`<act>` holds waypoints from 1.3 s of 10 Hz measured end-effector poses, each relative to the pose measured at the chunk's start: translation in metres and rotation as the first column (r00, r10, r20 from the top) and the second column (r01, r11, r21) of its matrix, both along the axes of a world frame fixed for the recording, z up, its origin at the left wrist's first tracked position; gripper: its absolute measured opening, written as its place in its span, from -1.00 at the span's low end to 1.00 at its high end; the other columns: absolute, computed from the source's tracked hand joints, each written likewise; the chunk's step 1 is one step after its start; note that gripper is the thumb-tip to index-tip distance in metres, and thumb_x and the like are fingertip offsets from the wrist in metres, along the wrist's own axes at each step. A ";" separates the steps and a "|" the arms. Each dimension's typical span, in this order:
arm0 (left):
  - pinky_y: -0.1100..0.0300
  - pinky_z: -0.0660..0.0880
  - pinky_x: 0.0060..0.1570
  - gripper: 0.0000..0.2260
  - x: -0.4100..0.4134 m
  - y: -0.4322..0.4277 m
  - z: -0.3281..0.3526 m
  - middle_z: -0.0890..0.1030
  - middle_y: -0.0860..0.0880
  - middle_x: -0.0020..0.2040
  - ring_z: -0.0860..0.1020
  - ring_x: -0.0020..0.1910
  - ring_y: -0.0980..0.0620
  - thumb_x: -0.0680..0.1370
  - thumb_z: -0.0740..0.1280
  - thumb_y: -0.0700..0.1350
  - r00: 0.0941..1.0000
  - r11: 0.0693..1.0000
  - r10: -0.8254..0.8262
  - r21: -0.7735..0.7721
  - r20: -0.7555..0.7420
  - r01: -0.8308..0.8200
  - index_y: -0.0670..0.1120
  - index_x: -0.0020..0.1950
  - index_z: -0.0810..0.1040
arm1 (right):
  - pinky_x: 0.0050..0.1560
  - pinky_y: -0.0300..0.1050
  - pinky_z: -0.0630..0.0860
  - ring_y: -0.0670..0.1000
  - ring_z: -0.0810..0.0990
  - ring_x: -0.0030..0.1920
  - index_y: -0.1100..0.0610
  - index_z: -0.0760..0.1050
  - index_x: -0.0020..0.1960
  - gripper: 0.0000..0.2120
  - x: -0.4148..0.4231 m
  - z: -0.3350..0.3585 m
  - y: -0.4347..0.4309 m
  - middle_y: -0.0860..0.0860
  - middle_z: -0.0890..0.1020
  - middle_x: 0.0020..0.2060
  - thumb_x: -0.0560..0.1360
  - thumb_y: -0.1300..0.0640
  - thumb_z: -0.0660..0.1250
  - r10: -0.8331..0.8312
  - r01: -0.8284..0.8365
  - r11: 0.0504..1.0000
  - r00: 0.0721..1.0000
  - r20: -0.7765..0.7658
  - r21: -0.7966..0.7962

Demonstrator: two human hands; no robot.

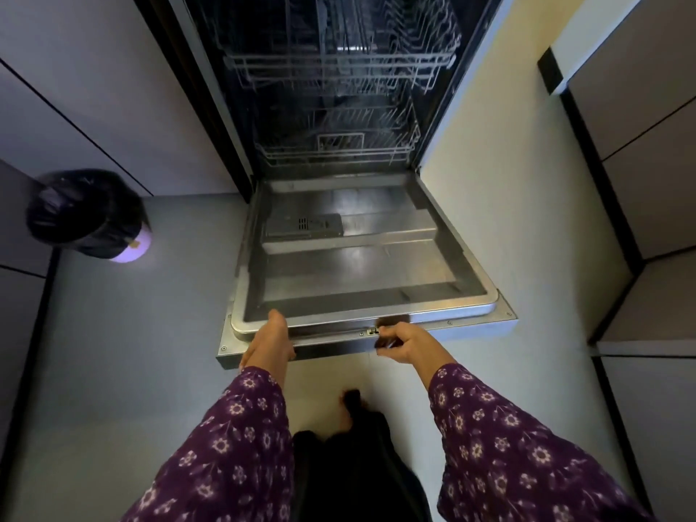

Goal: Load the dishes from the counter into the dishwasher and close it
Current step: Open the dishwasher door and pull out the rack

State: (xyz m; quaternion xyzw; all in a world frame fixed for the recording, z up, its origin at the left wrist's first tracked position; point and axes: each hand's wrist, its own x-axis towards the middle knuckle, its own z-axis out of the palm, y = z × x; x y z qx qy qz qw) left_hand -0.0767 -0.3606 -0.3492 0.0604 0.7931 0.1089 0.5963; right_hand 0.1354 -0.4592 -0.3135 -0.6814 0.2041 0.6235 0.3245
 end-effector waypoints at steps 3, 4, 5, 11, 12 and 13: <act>-0.15 0.40 0.28 -0.51 -0.004 -0.038 -0.061 0.39 -0.17 0.39 0.39 0.35 -0.19 0.59 0.12 0.10 0.996 0.993 -0.054 0.113 0.076 0.046 -0.17 0.40 0.33 | 0.41 0.04 0.24 0.13 0.51 0.18 0.32 0.46 -0.19 -0.82 -0.014 -0.090 -0.036 0.17 0.51 -0.19 0.54 0.46 0.17 -0.090 0.089 0.995 0.996 0.006 0.055; -0.14 0.42 0.25 -0.51 -0.007 -0.045 -0.098 0.38 -0.18 0.40 0.39 0.35 -0.20 0.58 0.09 0.09 0.995 0.996 -0.032 0.081 0.097 0.024 -0.16 0.42 0.32 | 0.41 0.04 0.24 0.18 0.42 0.31 0.36 0.47 -0.16 -0.85 -0.019 -0.119 -0.045 0.26 0.53 0.07 0.53 0.47 0.18 -0.118 0.116 0.992 0.992 0.034 0.048; -0.19 0.43 0.18 -0.53 -0.008 -0.049 -0.119 0.39 -0.18 0.38 0.39 0.33 -0.21 0.60 0.12 0.08 0.991 0.998 0.029 0.045 0.130 -0.035 -0.13 0.43 0.30 | 0.38 0.03 0.29 0.08 0.53 -0.12 0.31 0.41 -0.25 -0.82 -0.024 -0.152 -0.055 0.15 0.52 -0.22 0.50 0.46 0.24 -0.123 0.120 0.991 0.991 0.046 0.052; -0.04 0.48 0.15 -0.68 -0.023 -0.075 -0.242 0.44 -0.15 -0.01 0.44 0.18 -0.17 0.61 0.21 -0.16 0.989 0.997 0.070 0.027 0.133 -0.074 -0.27 0.32 0.32 | -0.04 -0.04 0.54 0.12 0.64 0.03 0.16 0.43 -0.21 -0.77 -0.048 -0.283 -0.086 0.11 0.61 -0.17 0.39 0.11 0.48 0.080 -0.052 0.994 0.942 0.326 -0.095; -0.03 0.49 0.10 -0.70 -0.024 -0.077 -0.258 0.45 -0.16 -0.06 0.44 0.04 -0.13 0.62 0.21 -0.13 0.986 0.995 0.090 0.032 0.142 -0.095 -0.26 0.29 0.34 | 0.04 0.00 0.59 0.19 0.62 0.03 0.15 0.40 -0.26 -0.80 -0.048 -0.306 -0.087 0.14 0.55 -0.17 0.46 0.17 0.39 0.099 -0.087 0.995 0.933 0.345 -0.052; -0.05 0.49 0.14 -0.67 -0.022 -0.076 -0.267 0.42 -0.21 0.10 0.46 0.17 -0.19 0.62 0.20 -0.13 0.988 0.995 0.093 0.026 0.126 -0.097 -0.28 0.33 0.31 | 0.00 -0.02 0.59 0.12 0.59 -0.15 0.15 0.39 -0.23 -0.81 -0.049 -0.318 -0.088 0.17 0.55 -0.12 0.45 0.21 0.40 0.028 -0.016 0.999 0.946 0.324 -0.040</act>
